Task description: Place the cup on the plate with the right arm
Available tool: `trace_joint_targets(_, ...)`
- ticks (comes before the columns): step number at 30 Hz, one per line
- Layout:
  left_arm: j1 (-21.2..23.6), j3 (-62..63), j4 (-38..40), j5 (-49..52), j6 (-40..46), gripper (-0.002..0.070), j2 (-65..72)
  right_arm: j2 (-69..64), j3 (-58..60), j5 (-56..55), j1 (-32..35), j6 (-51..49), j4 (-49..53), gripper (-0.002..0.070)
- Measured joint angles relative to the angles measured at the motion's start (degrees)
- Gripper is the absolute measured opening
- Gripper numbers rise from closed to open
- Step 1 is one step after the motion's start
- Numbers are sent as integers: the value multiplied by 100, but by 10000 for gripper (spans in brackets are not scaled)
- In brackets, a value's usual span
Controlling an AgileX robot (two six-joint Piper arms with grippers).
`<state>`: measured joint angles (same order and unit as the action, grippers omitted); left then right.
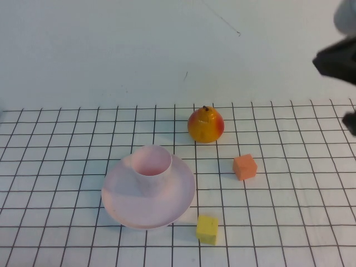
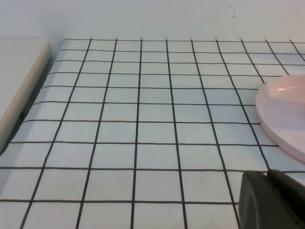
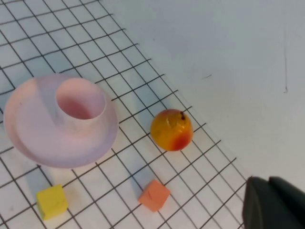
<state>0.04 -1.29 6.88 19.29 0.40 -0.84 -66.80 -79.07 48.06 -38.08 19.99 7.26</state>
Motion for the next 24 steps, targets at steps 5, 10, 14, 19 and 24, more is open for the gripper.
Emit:
trace_joint_targets(5,0,0,0,0,0,-4,0,890,1682,-960,446,-53,-218,-2)
trace_joint_targets(10,0,0,0,0,0,-4,0,2021,3042,-1903,1548,-102,-946,-2)
trace_joint_targets(14,0,0,0,0,0,-4,0,2862,4174,-2871,2340,-115,-1236,-2)
trace_joint_targets(19,0,0,0,0,0,-4,0,4058,5685,-3928,3072,-30,-1259,-2)
trace_joint_targets(24,0,0,0,0,0,-4,0,5210,7117,-4360,3509,111,-1259,-2)
